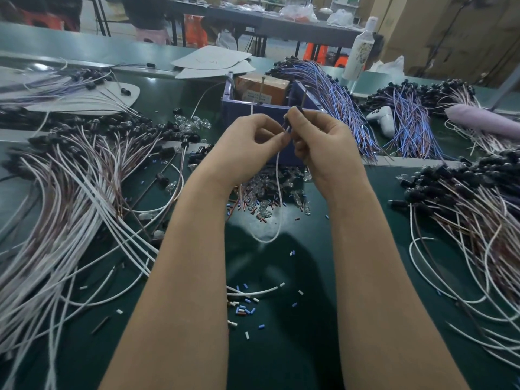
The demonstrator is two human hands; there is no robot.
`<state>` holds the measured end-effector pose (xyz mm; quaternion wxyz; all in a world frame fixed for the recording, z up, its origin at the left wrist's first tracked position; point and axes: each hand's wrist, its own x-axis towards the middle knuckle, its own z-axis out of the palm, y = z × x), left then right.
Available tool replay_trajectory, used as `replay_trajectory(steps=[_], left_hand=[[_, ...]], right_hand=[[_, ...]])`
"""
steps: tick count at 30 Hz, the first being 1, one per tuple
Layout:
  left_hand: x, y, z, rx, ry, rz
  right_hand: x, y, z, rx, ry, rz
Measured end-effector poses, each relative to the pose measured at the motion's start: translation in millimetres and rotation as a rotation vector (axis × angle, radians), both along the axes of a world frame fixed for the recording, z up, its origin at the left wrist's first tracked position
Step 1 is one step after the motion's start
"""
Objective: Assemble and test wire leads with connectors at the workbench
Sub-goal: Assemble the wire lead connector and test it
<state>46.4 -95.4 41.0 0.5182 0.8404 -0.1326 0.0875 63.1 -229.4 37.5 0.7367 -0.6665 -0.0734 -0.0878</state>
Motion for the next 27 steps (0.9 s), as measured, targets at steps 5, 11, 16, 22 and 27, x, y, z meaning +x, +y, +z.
replay_trajectory(steps=[5, 11, 16, 22, 27], left_hand=[[-1, -1, 0, -0.061, -0.037, -0.006], [3, 2, -6, -0.101, -0.03, 0.014], [6, 4, -10, -0.099, -0.003, 0.018], [6, 4, -12, -0.117, 0.032, 0.004], [5, 6, -13, -0.105, 0.042, -0.008]], right_hand=[[-2, 0, 1, -0.037, -0.011, 0.031], [-5, 3, 2, -0.182, -0.03, 0.028], [-5, 2, 1, -0.23, -0.063, -0.007], [-5, 0, 1, -0.257, -0.08, -0.025], [-5, 2, -1, -0.25, -0.098, -0.031]])
